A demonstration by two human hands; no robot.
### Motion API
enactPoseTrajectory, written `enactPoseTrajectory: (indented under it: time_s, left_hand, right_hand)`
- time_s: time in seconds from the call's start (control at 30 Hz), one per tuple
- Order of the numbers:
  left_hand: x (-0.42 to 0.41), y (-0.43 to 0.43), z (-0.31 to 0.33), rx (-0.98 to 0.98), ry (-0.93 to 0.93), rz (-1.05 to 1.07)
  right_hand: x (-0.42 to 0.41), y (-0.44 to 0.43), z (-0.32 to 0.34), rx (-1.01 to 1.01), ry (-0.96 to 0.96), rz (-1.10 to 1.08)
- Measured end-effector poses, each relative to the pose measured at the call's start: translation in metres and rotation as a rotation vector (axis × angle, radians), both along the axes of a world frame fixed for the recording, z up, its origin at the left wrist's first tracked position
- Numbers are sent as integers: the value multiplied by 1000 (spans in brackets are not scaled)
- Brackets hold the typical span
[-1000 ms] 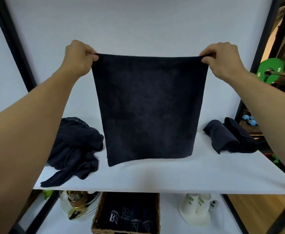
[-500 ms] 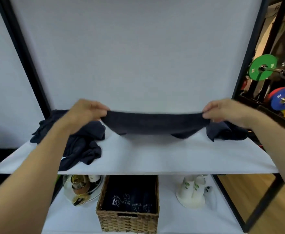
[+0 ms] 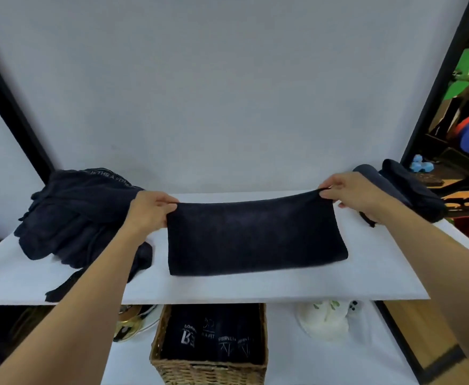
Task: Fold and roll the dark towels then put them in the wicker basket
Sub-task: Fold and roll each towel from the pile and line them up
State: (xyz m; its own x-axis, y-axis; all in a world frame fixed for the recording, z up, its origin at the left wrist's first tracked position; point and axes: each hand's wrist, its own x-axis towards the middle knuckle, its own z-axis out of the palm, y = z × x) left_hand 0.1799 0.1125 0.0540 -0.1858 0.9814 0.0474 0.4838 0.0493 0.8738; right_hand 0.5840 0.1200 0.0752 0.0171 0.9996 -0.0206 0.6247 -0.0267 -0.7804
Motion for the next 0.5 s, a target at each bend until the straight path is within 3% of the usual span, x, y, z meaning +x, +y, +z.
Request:
enactPoseTrajectory:
  time_s: [0.2,0.3,0.37,0.43,0.5]
  left_hand:
    - [12,81,-41,-25,219,99]
    - [16,94,-59,-68,367,141]
    - [32,95,-60,13,513,181]
    - [65,86,-59,164,566,87]
    - [101,70,-66,163,584,-153]
  right_hand:
    - [-5,79,-60,19,-63,-111]
    - [-9,90,-84,25,-221,-154]
    - [-20,90,-86,128,-380,-198]
    - [-50,81,-80,308,-437,-136]
    - [-92,67,-82,375,-478,101]
